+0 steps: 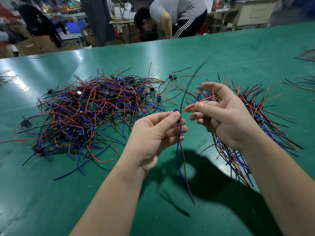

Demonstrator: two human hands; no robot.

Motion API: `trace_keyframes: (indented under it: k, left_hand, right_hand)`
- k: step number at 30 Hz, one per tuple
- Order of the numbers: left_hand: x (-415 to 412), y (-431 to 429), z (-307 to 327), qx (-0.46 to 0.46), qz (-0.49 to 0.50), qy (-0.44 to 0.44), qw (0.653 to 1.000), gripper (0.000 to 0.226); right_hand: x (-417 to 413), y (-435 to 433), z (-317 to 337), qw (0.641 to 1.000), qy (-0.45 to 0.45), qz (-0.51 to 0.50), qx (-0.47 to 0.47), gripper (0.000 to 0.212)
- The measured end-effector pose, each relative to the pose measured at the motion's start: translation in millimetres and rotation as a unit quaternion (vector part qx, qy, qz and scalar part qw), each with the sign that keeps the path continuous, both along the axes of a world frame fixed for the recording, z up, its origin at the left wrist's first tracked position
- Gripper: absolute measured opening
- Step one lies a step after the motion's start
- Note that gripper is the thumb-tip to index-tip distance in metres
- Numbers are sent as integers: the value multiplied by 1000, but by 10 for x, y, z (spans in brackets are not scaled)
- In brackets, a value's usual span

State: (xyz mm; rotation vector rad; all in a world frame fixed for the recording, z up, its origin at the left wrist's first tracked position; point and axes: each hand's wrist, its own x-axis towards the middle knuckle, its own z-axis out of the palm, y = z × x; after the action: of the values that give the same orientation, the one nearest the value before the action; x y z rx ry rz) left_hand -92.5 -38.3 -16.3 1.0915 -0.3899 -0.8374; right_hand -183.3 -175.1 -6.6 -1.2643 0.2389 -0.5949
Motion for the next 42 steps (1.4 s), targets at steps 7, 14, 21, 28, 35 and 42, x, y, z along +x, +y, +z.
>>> trace_keyframes:
  k: [7, 14, 21, 28, 35, 42]
  left_hand:
    - [22, -46, -5, -47, 54, 94, 993, 13]
    - [-2, -52, -26, -53, 48, 82, 994, 19]
    - [-111, -65, -61, 32, -41, 0, 999, 28]
    - [-89, -19, -41, 89, -83, -73, 990, 25]
    - [-156, 5, -78, 141, -222, -86, 961, 8]
    - [-116, 3, -71, 94, -261, -52, 959, 16]
  right_hand:
    - [32, -21, -16, 995, 1, -60, 81, 29]
    - [34, 59, -83, 987, 140, 80, -16, 29]
    - [31, -12, -68, 995, 51, 76, 42, 18]
    - [34, -91, -25, 996, 71, -63, -1, 19]
    - [-35, -298, 11, 977, 39, -188, 94, 12]
    - [-21, -335, 26, 983, 22, -81, 166, 36]
